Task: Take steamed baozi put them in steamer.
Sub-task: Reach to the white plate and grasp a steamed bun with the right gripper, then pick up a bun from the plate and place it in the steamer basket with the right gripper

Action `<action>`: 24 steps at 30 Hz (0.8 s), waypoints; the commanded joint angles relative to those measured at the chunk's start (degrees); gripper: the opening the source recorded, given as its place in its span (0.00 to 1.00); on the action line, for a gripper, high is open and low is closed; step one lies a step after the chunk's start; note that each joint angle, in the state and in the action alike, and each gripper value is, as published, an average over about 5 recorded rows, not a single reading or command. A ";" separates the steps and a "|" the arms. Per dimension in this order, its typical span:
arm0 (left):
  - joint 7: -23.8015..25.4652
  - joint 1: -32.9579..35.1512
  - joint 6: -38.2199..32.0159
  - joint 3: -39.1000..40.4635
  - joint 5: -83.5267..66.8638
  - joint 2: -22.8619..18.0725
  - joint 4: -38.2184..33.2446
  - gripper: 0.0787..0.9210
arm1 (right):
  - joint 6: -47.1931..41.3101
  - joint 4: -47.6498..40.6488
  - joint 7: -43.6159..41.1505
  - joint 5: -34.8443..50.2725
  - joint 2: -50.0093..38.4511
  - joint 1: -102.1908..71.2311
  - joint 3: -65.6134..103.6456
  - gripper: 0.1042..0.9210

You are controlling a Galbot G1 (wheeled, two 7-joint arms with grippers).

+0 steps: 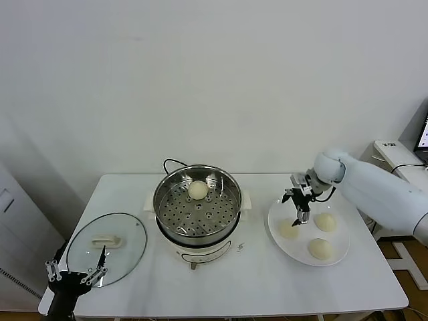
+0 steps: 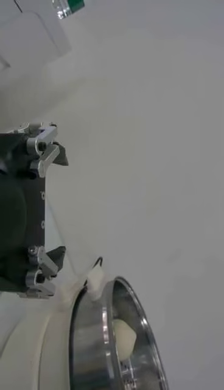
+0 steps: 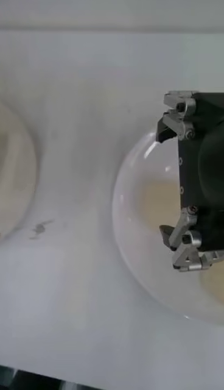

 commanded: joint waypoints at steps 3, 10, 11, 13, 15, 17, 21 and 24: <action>-0.25 0.20 -0.25 -0.42 0.04 -0.10 0.36 0.88 | 0.90 -2.98 1.32 -5.09 1.45 -5.71 3.69 0.88; -0.30 0.19 -0.28 -0.81 -0.17 0.02 0.60 0.88 | 0.84 -5.03 1.22 -4.96 3.07 -6.35 4.14 0.83; -0.30 0.18 -0.27 -0.81 -0.17 0.03 0.58 0.88 | 0.80 -5.05 1.00 -5.09 3.08 -6.24 3.98 0.80; -0.30 0.10 -0.21 -0.79 -0.17 0.02 0.45 0.88 | 0.73 -5.06 0.62 -5.24 2.99 -5.96 3.59 0.74; -0.31 -0.03 -0.11 -0.77 -0.20 -0.02 0.27 0.88 | 0.72 -5.12 0.49 -5.18 2.88 -5.71 3.32 0.67; -0.32 -0.16 -0.05 -0.74 -0.23 -0.06 0.18 0.88 | 0.73 -5.19 0.67 -4.94 2.87 -5.49 3.22 0.60; -0.32 -0.18 -0.07 -0.76 -0.31 -0.08 0.12 0.88 | 0.81 -4.79 0.67 -3.78 2.87 -4.32 2.95 0.46; -0.32 -0.19 -0.01 -0.88 -0.49 -0.05 -0.11 0.88 | 0.58 -3.42 0.48 -0.47 2.37 -1.35 1.11 0.37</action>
